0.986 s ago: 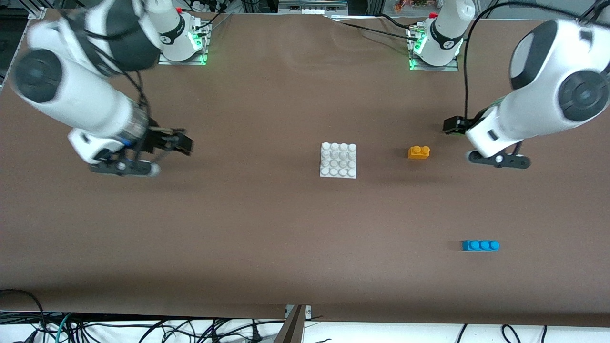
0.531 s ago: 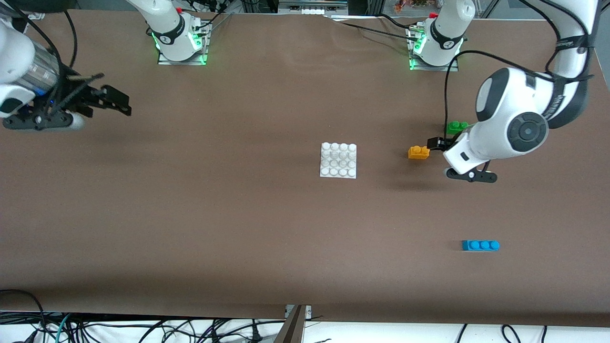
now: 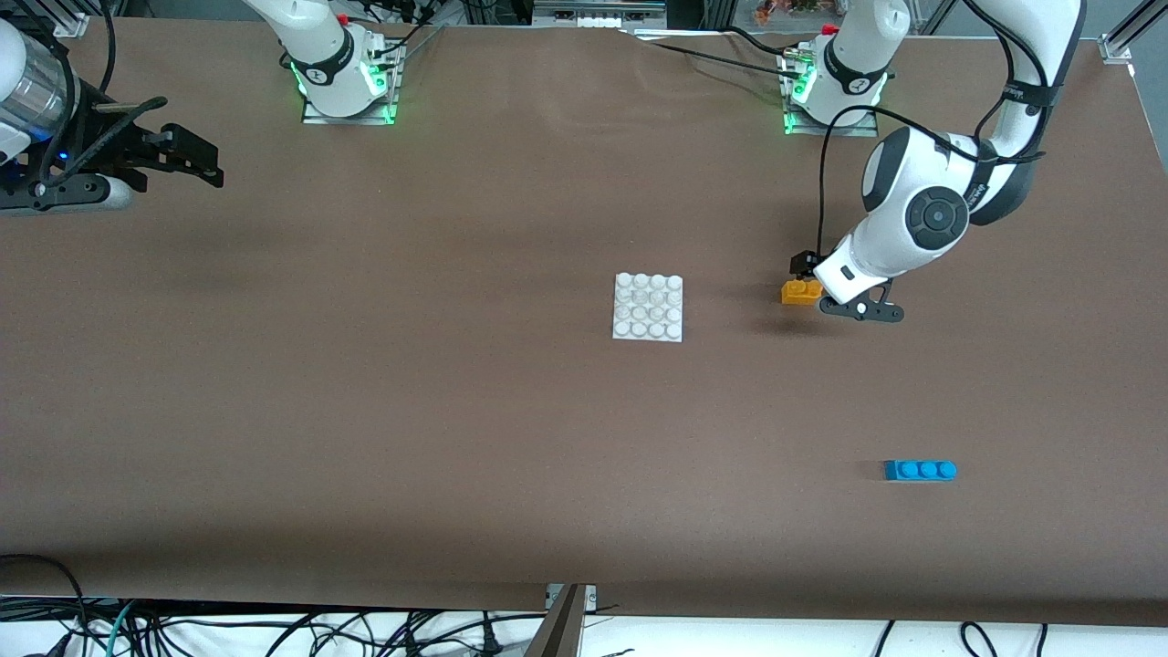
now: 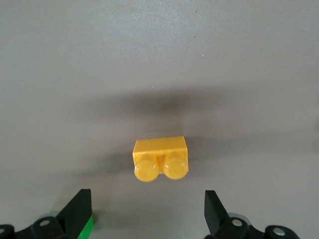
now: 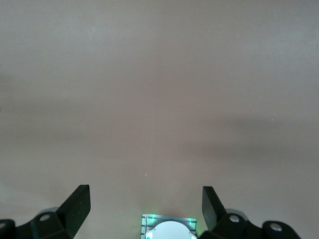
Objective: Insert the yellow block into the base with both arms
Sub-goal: 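Lower the left gripper over the yellow block and grasp it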
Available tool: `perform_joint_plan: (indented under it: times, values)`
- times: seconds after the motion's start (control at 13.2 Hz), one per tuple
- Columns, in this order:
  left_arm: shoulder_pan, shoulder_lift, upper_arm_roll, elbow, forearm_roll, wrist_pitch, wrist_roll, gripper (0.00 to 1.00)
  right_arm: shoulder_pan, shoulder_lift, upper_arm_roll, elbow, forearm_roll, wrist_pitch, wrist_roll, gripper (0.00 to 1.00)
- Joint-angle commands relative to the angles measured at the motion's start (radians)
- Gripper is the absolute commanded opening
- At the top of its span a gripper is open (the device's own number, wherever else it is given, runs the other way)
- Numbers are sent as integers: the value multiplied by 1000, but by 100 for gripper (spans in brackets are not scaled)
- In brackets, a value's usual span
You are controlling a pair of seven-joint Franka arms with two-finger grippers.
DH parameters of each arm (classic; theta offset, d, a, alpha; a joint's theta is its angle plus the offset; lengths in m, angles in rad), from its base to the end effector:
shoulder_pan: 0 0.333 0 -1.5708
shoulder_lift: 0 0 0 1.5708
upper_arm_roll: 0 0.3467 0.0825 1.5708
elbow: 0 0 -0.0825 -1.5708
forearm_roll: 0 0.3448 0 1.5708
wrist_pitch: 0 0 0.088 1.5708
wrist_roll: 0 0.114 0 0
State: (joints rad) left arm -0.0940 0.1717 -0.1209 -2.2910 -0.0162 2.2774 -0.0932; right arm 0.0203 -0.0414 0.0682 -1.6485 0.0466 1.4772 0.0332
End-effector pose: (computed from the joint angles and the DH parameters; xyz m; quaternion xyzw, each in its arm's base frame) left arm 0.4756 -0.1038 0.3163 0.9941 -0.0548 -0.0933 0.0017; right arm 0.4857 0.0496 0.6284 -0.9973 -0.0281 0.0661 0.0179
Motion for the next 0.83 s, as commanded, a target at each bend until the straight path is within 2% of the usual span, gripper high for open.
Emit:
perform_joint_plan:
  times: [0.0, 0.08, 0.3, 0.76]
  values:
    - [-7, -29, 1, -70, -4, 94, -3, 100, -16, -5, 2, -27, -17, 69, -16, 100]
    - [-7, -15, 1, -70, -4, 123, -3, 100, -16, 9, -16, -21, -20, 83, -9, 99]
    - [-7, 9, -8, -99, -4, 204, -6, 100, -11, 20, -18, 21, -47, 68, -22, 99]
    - [-16, 60, -13, -105, -2, 252, -10, 100, -3, 20, -8, 35, -42, 28, 70, 99]
